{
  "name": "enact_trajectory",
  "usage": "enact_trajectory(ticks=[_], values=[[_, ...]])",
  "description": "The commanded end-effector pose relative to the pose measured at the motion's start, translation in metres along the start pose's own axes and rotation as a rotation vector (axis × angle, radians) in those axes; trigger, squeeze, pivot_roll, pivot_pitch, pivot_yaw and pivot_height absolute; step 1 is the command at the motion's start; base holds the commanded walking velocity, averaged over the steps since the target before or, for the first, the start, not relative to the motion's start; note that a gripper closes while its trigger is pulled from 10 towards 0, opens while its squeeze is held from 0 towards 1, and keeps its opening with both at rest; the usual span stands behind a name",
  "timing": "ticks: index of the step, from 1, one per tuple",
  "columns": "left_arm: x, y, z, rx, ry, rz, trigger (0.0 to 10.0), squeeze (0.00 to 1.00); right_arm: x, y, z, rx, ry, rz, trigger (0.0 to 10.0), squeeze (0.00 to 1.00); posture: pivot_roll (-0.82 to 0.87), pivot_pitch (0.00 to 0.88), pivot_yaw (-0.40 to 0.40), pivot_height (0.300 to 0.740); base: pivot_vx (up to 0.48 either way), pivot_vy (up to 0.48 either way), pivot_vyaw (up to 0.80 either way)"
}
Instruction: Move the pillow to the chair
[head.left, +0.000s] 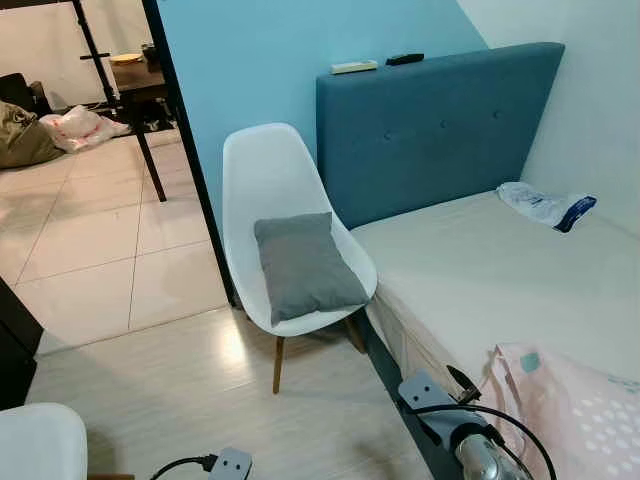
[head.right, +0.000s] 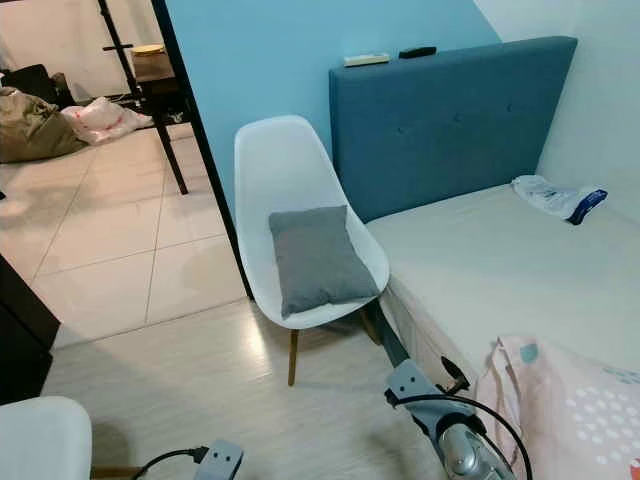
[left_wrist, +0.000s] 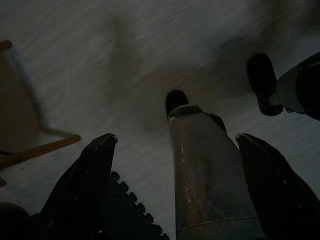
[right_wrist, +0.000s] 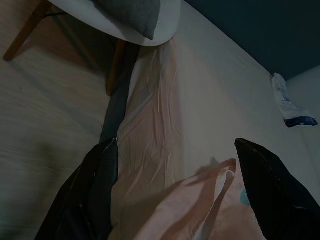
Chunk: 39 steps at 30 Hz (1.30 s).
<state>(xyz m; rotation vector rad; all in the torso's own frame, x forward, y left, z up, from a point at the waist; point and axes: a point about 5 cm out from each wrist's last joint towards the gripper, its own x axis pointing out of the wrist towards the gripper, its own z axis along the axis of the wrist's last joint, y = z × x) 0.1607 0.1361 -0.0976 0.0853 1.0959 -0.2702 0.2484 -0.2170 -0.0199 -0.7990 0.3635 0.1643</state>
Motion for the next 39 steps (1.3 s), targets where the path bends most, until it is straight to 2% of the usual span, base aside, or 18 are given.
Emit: enact_trajectory(ticks=[1,39], values=[[-0.0001,0.0024,0.0024,0.004,-0.001,0.006,10.0,0.0,0.0006,0.0005,0.0012,0.018,0.0,-0.005,10.0,0.0,-0.09,0.0,0.033,0.74,0.0,0.0,0.0],[0.0,0.0014,0.0015,0.01,0.002,0.003,10.0,0.0,-0.0004,0.0011,0.0001,0.018,0.002,-0.005,10.0,0.0,-0.1,0.0,0.037,0.74,0.0,0.0,0.0]])
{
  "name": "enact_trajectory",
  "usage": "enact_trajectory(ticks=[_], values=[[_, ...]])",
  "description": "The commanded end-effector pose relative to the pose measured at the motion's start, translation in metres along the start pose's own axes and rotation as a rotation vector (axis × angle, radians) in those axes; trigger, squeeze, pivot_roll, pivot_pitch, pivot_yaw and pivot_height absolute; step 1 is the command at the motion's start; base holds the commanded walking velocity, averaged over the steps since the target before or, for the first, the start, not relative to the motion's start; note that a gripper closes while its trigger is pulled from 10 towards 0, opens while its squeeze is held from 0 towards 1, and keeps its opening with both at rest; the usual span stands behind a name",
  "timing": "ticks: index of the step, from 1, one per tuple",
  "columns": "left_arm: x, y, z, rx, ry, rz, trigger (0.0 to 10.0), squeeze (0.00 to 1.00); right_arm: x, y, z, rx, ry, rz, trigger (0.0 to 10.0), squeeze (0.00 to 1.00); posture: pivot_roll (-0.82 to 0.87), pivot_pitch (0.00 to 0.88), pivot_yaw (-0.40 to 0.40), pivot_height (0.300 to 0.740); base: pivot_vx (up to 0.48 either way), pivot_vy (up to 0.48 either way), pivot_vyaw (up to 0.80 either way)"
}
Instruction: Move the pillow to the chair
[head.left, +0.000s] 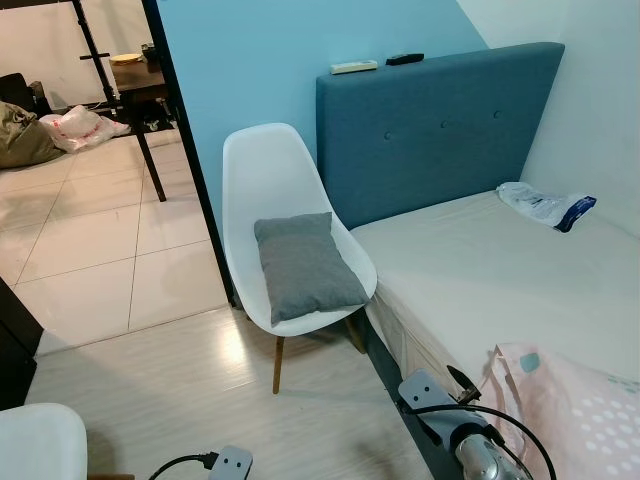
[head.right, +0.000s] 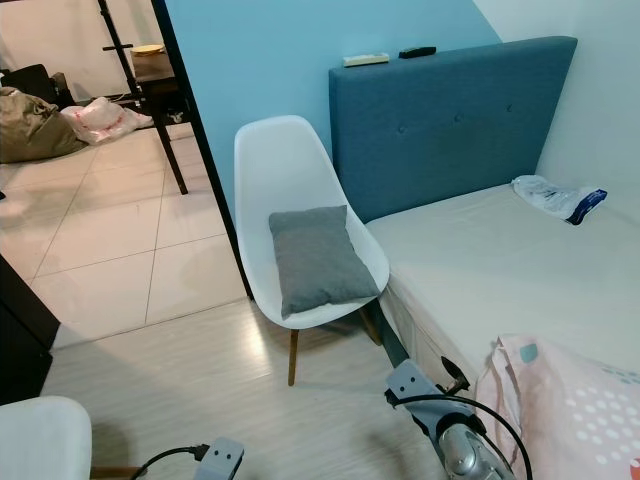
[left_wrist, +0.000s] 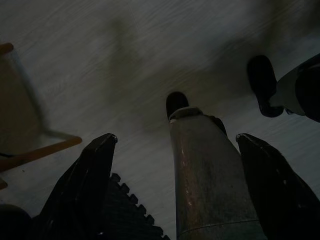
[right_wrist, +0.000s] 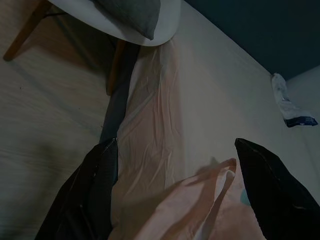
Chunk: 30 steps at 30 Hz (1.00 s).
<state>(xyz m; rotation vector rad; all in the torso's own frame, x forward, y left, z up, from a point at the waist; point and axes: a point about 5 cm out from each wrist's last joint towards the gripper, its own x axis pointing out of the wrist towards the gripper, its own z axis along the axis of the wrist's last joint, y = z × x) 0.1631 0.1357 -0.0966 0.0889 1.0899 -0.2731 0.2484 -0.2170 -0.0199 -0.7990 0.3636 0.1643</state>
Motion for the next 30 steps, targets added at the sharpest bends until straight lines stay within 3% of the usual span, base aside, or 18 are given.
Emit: enact_trajectory(ticks=[1,11,30], values=[[0.0,0.001,-0.001,0.006,0.008,0.002,10.0,0.0,-0.001,0.001,0.0,0.018,0.001,-0.005,10.0,0.0,-0.1,0.0,0.037,0.74,0.0,0.0,0.0],[0.0,-0.002,-0.006,0.0,0.016,-0.007,10.0,0.0,-0.005,0.0,-0.006,0.018,0.0,-0.007,10.0,0.0,-0.14,0.0,0.032,0.74,0.0,0.0,0.0],[-0.002,0.003,-0.013,0.07,0.044,-0.019,10.0,0.0,-0.007,0.01,-0.002,0.021,-0.018,-0.004,10.0,0.0,-0.17,0.0,0.073,0.74,0.0,0.0,0.0]])
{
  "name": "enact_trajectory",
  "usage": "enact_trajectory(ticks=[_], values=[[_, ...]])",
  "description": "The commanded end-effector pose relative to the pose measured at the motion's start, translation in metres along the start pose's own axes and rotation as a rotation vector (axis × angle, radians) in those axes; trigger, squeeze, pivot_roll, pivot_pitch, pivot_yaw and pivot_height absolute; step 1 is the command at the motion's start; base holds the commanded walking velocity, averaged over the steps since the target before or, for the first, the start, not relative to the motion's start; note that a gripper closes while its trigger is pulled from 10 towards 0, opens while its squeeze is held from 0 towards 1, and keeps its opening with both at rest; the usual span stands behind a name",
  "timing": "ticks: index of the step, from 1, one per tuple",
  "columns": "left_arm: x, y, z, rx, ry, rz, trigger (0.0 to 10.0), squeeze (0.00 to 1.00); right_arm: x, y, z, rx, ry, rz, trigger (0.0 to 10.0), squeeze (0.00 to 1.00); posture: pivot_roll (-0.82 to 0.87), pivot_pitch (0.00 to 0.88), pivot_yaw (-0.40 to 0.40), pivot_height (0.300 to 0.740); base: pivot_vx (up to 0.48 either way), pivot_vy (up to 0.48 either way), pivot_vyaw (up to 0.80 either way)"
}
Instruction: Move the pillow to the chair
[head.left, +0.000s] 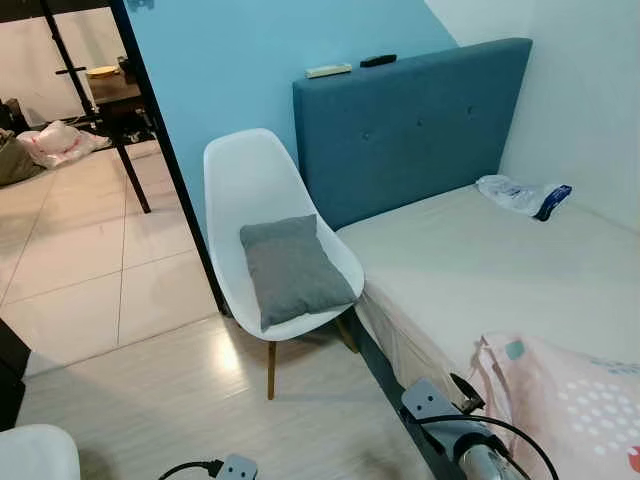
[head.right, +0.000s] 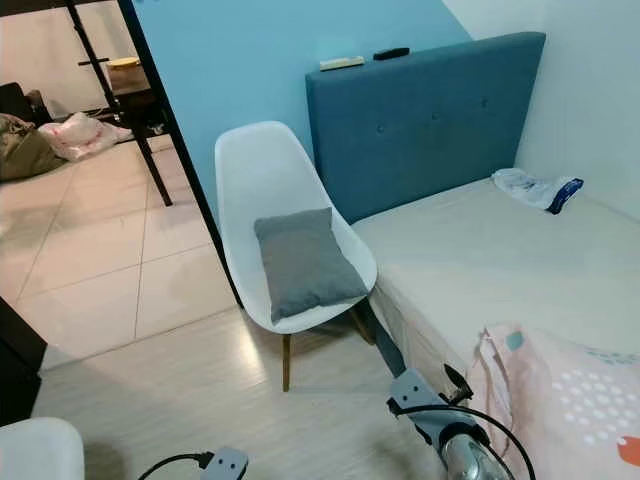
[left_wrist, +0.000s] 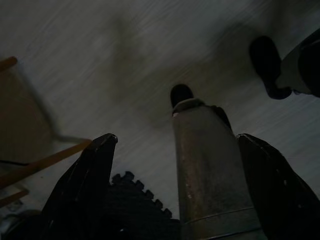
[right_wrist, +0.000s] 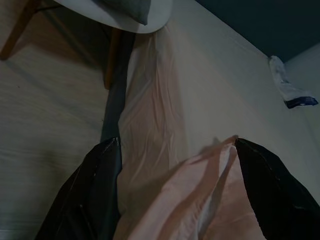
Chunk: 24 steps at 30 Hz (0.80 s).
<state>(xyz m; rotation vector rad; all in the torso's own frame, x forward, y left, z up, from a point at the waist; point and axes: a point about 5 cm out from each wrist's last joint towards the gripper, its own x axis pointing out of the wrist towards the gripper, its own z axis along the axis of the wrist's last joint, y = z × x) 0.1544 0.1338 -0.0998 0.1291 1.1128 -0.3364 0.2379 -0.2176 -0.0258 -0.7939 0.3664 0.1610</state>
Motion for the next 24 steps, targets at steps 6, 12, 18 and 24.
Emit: enact_trajectory(ticks=[6,12,18,24], values=[[-0.001,0.006,-0.003,0.016,0.012,0.012,10.0,0.0,0.001,0.004,0.005,0.014,-0.018,-0.003,10.0,0.0,-0.17,0.0,0.055,0.74,0.0,0.0,0.0],[0.0,0.004,0.006,-0.007,-0.015,0.015,10.0,0.0,0.0,0.002,0.003,0.011,-0.012,-0.004,10.0,0.0,-0.14,0.0,0.031,0.74,0.0,0.0,0.0],[0.0,0.004,0.012,-0.011,-0.035,0.012,10.0,0.0,0.0,0.001,0.002,0.011,-0.007,-0.002,10.0,0.0,-0.12,0.0,0.026,0.74,0.0,0.0,0.0],[0.0,0.006,0.019,-0.031,-0.06,0.022,10.0,0.0,-0.001,-0.003,-0.002,0.009,0.001,-0.003,10.0,0.0,-0.05,0.0,-0.002,0.74,0.0,0.0,0.0]])
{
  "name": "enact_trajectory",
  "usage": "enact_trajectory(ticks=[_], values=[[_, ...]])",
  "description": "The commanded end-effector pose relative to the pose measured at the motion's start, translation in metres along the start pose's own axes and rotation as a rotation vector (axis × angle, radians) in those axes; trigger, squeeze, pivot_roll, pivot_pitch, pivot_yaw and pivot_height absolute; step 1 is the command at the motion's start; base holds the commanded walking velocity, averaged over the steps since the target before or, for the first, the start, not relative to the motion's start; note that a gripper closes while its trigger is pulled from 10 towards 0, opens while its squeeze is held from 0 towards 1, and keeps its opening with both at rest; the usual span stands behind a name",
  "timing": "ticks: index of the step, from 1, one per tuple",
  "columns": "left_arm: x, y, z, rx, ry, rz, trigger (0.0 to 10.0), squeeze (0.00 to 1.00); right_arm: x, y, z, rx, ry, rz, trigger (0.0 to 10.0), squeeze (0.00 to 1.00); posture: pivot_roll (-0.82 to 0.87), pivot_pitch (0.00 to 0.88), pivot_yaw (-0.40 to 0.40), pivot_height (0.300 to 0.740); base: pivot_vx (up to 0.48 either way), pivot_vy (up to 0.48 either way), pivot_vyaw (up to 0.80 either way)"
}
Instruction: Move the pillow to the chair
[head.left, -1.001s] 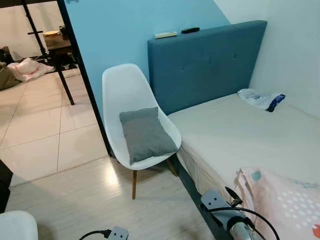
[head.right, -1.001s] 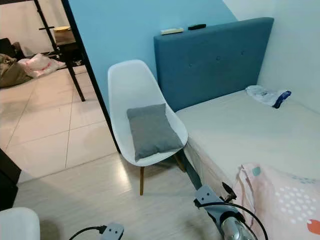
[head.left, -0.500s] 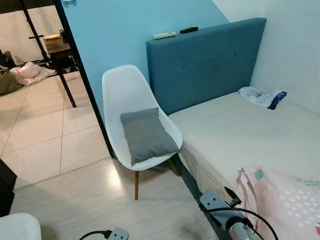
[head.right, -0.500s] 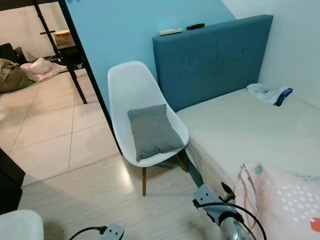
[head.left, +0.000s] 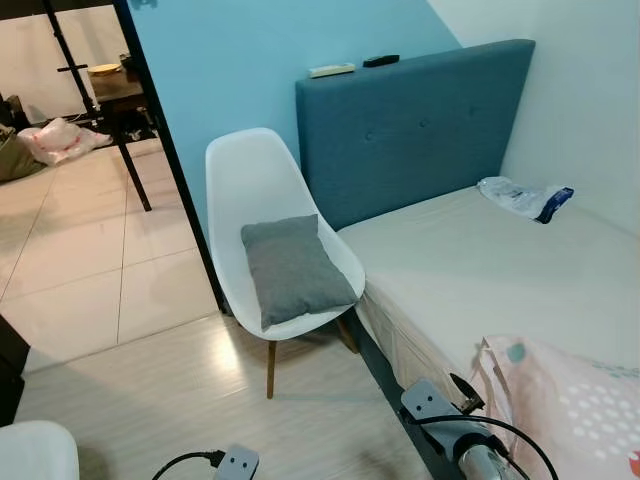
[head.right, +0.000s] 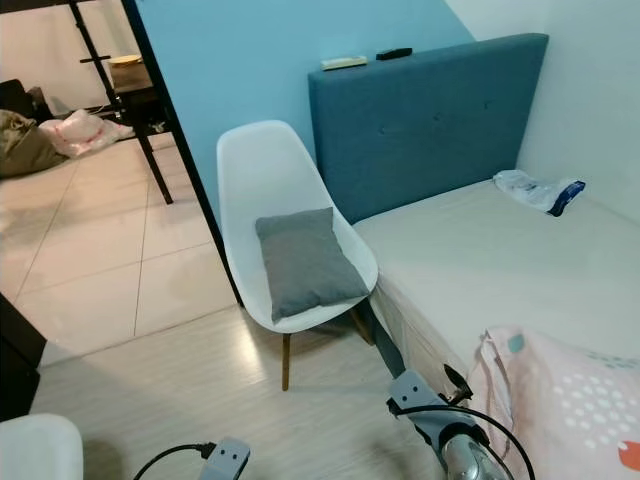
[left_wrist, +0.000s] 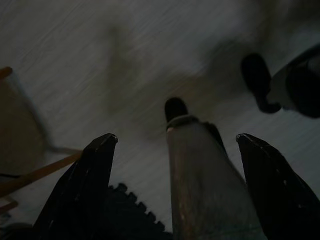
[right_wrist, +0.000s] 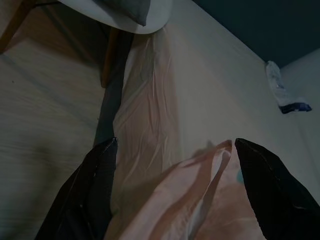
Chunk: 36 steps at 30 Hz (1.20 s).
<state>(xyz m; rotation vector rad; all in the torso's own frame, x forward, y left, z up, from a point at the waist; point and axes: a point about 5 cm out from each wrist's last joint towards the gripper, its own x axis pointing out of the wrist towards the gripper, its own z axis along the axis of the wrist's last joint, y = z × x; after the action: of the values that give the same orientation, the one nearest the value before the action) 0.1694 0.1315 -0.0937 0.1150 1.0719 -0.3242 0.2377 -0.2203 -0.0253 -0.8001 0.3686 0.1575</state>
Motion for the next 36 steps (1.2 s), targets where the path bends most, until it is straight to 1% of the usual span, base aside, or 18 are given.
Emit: enact_trajectory(ticks=[1,8,10,16,17,19,20,21,23,24,27,28,29,30,32,33,35,36], values=[[0.0,0.005,0.006,-0.04,-0.03,0.025,10.0,0.0,-0.001,-0.002,-0.002,0.014,0.0,-0.001,10.0,0.0,-0.03,0.0,-0.008,0.74,0.0,0.0,0.0],[-0.002,0.01,0.0,-0.061,-0.022,0.036,10.0,0.0,-0.002,-0.008,-0.006,-0.005,0.012,-0.032,10.0,0.0,-0.03,0.0,-0.016,0.74,0.0,0.0,0.0],[-0.002,0.01,-0.003,-0.074,-0.02,0.039,10.0,0.0,-0.004,-0.013,-0.013,0.049,0.053,-0.042,10.0,0.0,-0.03,0.0,-0.021,0.74,0.0,0.0,0.0],[-0.001,0.006,-0.002,-0.086,-0.026,0.032,10.0,0.0,-0.007,-0.021,-0.021,0.054,0.079,-0.066,10.0,0.0,-0.03,0.0,-0.026,0.74,0.0,0.0,0.0],[-0.001,0.005,0.001,-0.091,-0.035,0.031,10.0,0.0,-0.005,-0.03,-0.022,0.058,0.092,-0.108,10.0,0.0,-0.02,0.0,-0.03,0.74,0.0,0.0,0.0],[0.0,0.005,0.009,-0.11,-0.065,0.039,10.0,0.0,0.005,-0.048,-0.011,0.029,0.065,-0.167,10.0,0.0,-0.04,0.0,-0.028,0.74,0.0,0.0,0.0],[0.0,0.005,0.013,-0.121,-0.084,0.045,10.0,0.0,0.015,-0.054,0.003,0.09,0.05,-0.176,10.0,0.0,-0.04,0.0,-0.03,0.74,0.0,0.0,0.0],[0.0,0.006,0.019,-0.132,-0.106,0.053,10.0,0.0,0.03,-0.055,0.026,0.204,0.02,-0.157,10.0,0.0,-0.04,0.0,-0.028,0.74,0.0,0.0,0.0],[0.0,0.006,0.019,-0.132,-0.106,0.053,10.0,0.0,0.03,-0.055,0.026,0.204,0.02,-0.157,10.0,0.0,-0.04,0.0,-0.028,0.74,0.0,0.0,0.0],[0.0,0.006,0.021,-0.132,-0.111,0.054,10.0,0.0,0.033,-0.054,0.033,0.234,0.004,-0.146,10.0,0.0,-0.04,0.0,-0.027,0.74,0.0,0.0,0.0],[0.001,0.005,0.029,-0.112,-0.141,0.061,10.0,0.0,0.047,-0.012,0.069,0.339,0.01,0.105,10.0,0.0,-0.01,0.0,-0.03,0.74,0.0,0.0,0.0],[0.0,0.006,0.033,-0.114,-0.158,0.067,10.0,0.0,0.047,0.005,0.073,0.383,0.045,0.186,10.0,0.0,0.0,0.0,-0.03,0.74,0.0,0.0,0.0],[0.0,0.007,0.035,-0.117,-0.169,0.07,10.0,0.0,0.045,0.015,0.074,0.408,0.07,0.227,10.0,0.0,0.0,0.0,-0.03,0.74,0.0,0.0,0.0],[0.0,0.008,0.037,-0.12,-0.176,0.072,10.0,0.0,0.044,0.021,0.075,0.425,0.086,0.25,10.0,0.0,0.0,0.0,-0.03,0.74,0.0,0.0,0.0],[-0.002,0.017,0.035,-0.156,-0.182,0.103,10.0,0.0,0.03,0.053,0.06,0.563,0.231,0.325,10.0,0.0,0.01,0.0,-0.034,0.74,0.0,0.0,0.0],[-0.002,0.017,0.035,-0.156,-0.182,0.103,10.0,0.0,0.03,0.053,0.06,0.563,0.231,0.325,10.0,0.0,0.01,0.0,-0.034,0.74,0.0,0.0,0.0],[-0.004,0.024,0.03,-0.158,-0.17,0.138,10.0,0.0,0.011,0.081,0.041,0.645,0.375,0.362,10.0,0.0,0.03,0.0,-0.044,0.74,0.0,0.0,0.0],[-0.004,0.024,0.03,-0.158,-0.17,0.138,10.0,0.0,0.011,0.081,0.041,0.645,0.375,0.362,10.0,0.0,0.03,0.0,-0.044,0.74,0.0,0.0,0.0]])
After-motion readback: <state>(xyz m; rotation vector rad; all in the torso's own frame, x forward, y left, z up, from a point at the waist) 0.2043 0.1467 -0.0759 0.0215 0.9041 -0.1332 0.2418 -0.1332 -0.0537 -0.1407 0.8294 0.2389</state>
